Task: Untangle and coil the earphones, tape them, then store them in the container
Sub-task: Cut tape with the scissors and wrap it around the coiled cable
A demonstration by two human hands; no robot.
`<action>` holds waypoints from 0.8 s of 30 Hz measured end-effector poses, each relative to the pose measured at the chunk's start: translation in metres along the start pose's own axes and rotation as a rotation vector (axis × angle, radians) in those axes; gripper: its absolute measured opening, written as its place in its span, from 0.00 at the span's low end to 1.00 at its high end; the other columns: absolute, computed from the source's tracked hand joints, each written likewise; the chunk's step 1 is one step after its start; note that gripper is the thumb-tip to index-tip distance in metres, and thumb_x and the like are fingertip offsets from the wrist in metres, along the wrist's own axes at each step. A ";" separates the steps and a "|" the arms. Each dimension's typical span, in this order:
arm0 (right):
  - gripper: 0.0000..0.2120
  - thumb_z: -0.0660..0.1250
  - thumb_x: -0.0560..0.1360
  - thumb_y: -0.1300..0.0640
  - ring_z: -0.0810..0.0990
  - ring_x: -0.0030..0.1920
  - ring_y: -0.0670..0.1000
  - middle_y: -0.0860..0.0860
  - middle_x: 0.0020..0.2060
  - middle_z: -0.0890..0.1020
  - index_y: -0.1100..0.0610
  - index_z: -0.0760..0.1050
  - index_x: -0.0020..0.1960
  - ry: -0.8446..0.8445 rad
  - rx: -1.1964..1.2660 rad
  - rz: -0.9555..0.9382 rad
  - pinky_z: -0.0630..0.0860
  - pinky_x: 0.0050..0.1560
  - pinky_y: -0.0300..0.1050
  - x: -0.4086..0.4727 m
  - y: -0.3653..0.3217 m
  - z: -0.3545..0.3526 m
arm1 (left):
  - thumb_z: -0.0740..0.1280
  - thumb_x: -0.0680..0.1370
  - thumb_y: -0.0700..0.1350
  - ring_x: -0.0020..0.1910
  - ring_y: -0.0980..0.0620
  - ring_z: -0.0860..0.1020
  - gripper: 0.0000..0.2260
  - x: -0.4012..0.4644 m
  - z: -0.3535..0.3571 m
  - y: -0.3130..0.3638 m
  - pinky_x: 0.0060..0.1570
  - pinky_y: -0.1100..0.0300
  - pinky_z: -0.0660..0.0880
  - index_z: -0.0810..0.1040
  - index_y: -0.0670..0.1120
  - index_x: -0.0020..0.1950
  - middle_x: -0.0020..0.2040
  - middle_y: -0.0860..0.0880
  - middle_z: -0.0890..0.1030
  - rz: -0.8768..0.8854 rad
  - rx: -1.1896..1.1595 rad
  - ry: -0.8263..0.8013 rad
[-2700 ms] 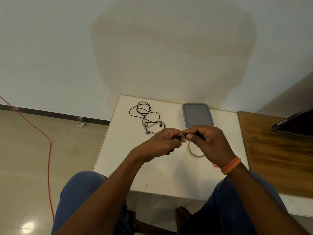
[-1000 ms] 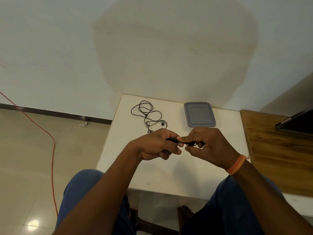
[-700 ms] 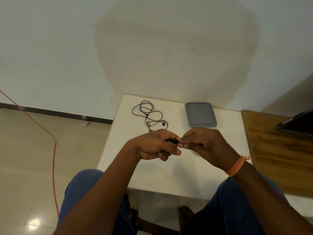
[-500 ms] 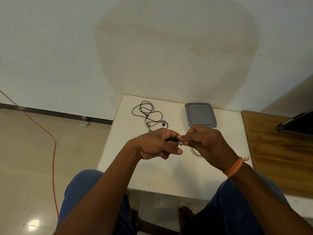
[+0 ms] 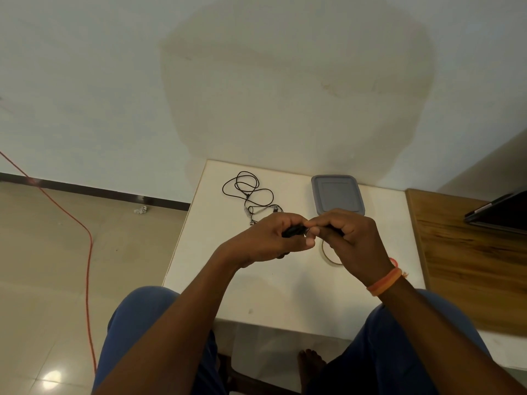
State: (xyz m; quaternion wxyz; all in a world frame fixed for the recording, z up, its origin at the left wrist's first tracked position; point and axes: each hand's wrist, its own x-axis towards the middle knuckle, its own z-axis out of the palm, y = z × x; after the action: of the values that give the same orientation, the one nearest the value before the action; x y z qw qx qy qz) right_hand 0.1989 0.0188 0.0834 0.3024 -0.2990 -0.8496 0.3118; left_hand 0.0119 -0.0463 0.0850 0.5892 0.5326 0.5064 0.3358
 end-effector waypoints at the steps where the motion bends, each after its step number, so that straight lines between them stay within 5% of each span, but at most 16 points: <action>1: 0.08 0.68 0.75 0.57 0.78 0.42 0.37 0.41 0.40 0.80 0.58 0.83 0.50 0.003 0.000 0.016 0.74 0.43 0.27 0.000 0.000 0.000 | 0.68 0.80 0.44 0.31 0.55 0.67 0.07 0.000 0.001 0.000 0.31 0.63 0.68 0.78 0.41 0.53 0.35 0.49 0.69 0.006 0.007 0.005; 7: 0.08 0.67 0.74 0.55 0.79 0.41 0.40 0.41 0.38 0.81 0.56 0.83 0.48 -0.015 0.029 0.071 0.74 0.41 0.27 -0.001 -0.001 0.001 | 0.60 0.83 0.50 0.28 0.59 0.67 0.15 0.003 0.006 -0.002 0.30 0.68 0.67 0.80 0.40 0.53 0.33 0.50 0.70 0.024 0.023 0.078; 12: 0.05 0.69 0.74 0.59 0.79 0.42 0.41 0.46 0.39 0.83 0.57 0.83 0.46 0.014 -0.013 0.053 0.75 0.46 0.28 -0.003 0.003 0.005 | 0.56 0.85 0.53 0.29 0.56 0.66 0.19 0.003 0.008 -0.001 0.31 0.66 0.65 0.81 0.51 0.42 0.33 0.46 0.70 0.004 -0.055 0.107; 16: 0.13 0.66 0.76 0.51 0.79 0.42 0.43 0.52 0.38 0.84 0.60 0.84 0.46 0.053 -0.093 -0.031 0.74 0.47 0.27 -0.003 0.003 0.006 | 0.56 0.85 0.51 0.30 0.55 0.67 0.20 0.006 0.011 -0.004 0.33 0.64 0.65 0.79 0.42 0.40 0.31 0.48 0.73 -0.002 0.004 0.206; 19: 0.19 0.61 0.78 0.48 0.80 0.36 0.48 0.55 0.36 0.83 0.61 0.84 0.44 0.069 -0.200 -0.136 0.75 0.42 0.33 -0.004 0.003 0.007 | 0.57 0.84 0.50 0.31 0.52 0.68 0.21 0.009 0.014 -0.007 0.34 0.60 0.65 0.76 0.45 0.35 0.30 0.48 0.74 0.019 0.105 0.303; 24: 0.10 0.71 0.73 0.51 0.80 0.40 0.44 0.50 0.40 0.84 0.56 0.84 0.49 0.147 -0.031 0.095 0.76 0.43 0.31 -0.005 -0.005 0.012 | 0.58 0.84 0.51 0.31 0.55 0.69 0.19 0.012 0.022 -0.010 0.35 0.58 0.65 0.72 0.48 0.33 0.30 0.47 0.72 0.083 0.193 0.446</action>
State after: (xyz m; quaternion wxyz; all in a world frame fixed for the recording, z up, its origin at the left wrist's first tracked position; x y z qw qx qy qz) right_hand 0.1921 0.0083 0.0781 0.3442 -0.3655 -0.8148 0.2899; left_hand 0.0341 -0.0436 0.0710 0.3950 0.5193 0.6315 0.4190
